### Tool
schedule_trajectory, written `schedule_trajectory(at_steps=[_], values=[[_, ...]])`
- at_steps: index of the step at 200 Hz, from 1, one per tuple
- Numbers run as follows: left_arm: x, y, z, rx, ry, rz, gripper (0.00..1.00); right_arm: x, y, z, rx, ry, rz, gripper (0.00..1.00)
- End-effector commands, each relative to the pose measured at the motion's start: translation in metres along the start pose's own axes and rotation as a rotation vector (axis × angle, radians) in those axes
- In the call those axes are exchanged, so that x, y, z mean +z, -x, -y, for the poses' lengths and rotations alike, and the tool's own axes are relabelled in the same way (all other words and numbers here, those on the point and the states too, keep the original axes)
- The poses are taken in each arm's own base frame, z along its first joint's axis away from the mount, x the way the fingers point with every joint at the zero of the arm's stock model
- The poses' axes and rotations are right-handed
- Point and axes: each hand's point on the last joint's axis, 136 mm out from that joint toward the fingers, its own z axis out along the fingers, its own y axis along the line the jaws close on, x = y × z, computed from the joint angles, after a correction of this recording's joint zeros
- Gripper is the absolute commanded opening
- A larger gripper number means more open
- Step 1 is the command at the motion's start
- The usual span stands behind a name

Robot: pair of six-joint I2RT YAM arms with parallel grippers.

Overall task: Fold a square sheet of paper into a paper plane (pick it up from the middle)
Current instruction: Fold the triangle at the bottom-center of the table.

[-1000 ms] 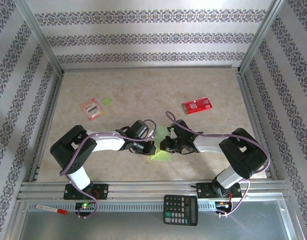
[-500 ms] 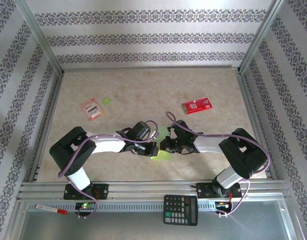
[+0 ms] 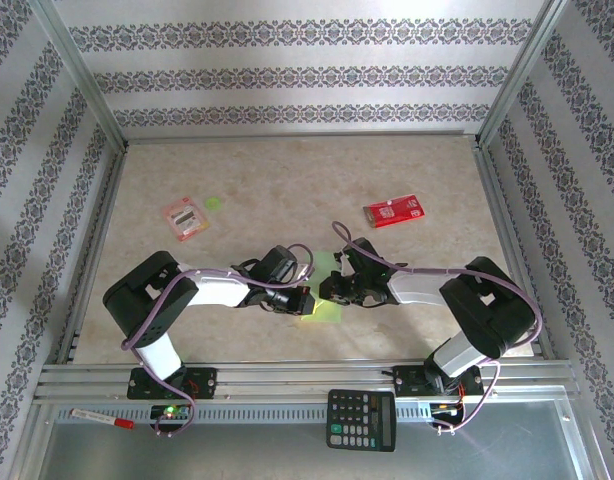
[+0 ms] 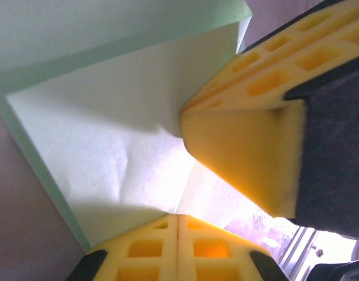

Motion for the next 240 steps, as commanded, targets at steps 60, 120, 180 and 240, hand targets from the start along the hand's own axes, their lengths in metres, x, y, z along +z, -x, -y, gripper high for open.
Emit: schedule_trajectory(at_steps=[60,120,180,240], values=[[0.004,-0.022,-0.031,-0.063,0.075,-0.042,0.0,0.001,-0.005,-0.011,0.001,0.021,-0.003,0.13],[0.004,-0.034,-0.044,-0.062,0.118,-0.074,0.0,0.0,0.012,0.02,0.043,-0.022,0.01,0.11],[0.004,-0.046,-0.056,-0.078,0.146,-0.091,0.0,-0.019,0.038,0.056,0.122,-0.076,0.056,0.1],[0.005,-0.039,-0.049,-0.079,0.128,-0.078,0.0,-0.048,0.048,0.018,0.077,0.017,0.122,0.1]])
